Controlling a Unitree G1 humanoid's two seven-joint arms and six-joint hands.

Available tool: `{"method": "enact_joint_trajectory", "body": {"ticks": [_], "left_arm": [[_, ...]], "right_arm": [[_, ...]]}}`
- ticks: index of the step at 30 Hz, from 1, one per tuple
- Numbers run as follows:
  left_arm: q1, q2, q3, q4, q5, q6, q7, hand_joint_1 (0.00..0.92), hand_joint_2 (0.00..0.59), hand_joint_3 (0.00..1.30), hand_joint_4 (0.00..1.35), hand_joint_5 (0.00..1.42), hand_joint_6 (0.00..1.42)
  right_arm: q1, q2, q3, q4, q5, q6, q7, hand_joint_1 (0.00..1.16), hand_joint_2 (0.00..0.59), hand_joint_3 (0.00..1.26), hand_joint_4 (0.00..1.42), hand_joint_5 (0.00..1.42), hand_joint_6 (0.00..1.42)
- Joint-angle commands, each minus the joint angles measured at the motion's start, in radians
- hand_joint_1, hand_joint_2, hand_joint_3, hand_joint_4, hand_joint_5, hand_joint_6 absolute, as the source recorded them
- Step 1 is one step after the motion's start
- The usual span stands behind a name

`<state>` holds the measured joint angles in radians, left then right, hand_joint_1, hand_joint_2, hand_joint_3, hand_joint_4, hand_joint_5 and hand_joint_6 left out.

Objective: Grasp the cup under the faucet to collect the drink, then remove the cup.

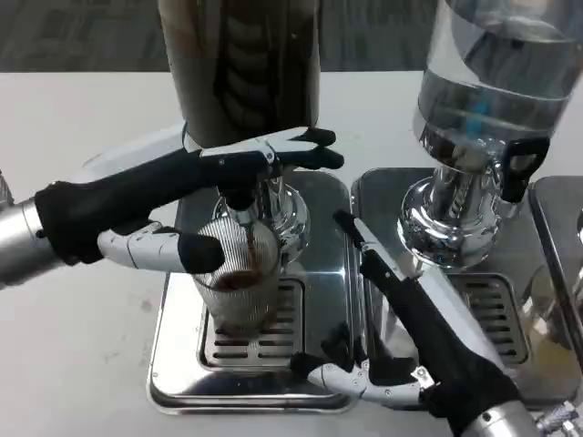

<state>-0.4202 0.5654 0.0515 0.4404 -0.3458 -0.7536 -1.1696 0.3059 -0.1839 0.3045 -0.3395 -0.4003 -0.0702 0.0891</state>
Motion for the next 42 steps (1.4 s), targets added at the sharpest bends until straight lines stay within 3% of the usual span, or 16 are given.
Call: {"method": "enact_joint_trajectory", "body": {"ticks": [1,9,13,18,22,42], "left_arm": [[0.027,0.013,-0.021,-0.007,0.02,-0.01,-0.011,0.0,0.054,0.16,0.02,0.09,0.06],[0.027,0.016,-0.021,-0.007,0.021,-0.009,-0.006,0.0,0.054,0.16,0.01,0.09,0.06],[0.025,0.016,-0.022,-0.005,0.021,-0.008,-0.005,0.0,0.052,0.15,0.01,0.09,0.06],[0.024,0.015,-0.022,-0.006,0.02,-0.008,-0.002,0.0,0.052,0.15,0.0,0.09,0.06],[0.024,0.015,-0.023,-0.007,0.017,-0.007,-0.003,0.0,0.051,0.15,0.0,0.09,0.06],[0.022,0.018,-0.015,-0.008,0.011,-0.001,0.007,0.0,0.045,0.15,0.0,0.08,0.06]], "right_arm": [[-0.028,0.011,0.008,0.025,0.016,0.016,0.014,0.94,0.143,0.0,0.0,0.0,0.08],[-0.059,0.025,0.013,0.066,0.034,0.029,0.021,0.96,0.109,0.0,0.0,0.0,0.07],[-0.084,0.035,0.024,0.091,0.038,0.031,0.02,1.08,0.228,0.0,0.0,0.0,0.06],[-0.105,0.044,0.025,0.123,0.046,0.029,0.016,1.08,0.242,0.0,0.0,0.0,0.06],[-0.133,0.055,0.029,0.152,0.048,0.029,0.017,1.1,0.295,0.0,0.0,0.0,0.06],[-0.236,0.09,0.057,0.265,0.057,0.002,0.009,1.16,0.339,0.0,0.0,0.0,0.06]]}}
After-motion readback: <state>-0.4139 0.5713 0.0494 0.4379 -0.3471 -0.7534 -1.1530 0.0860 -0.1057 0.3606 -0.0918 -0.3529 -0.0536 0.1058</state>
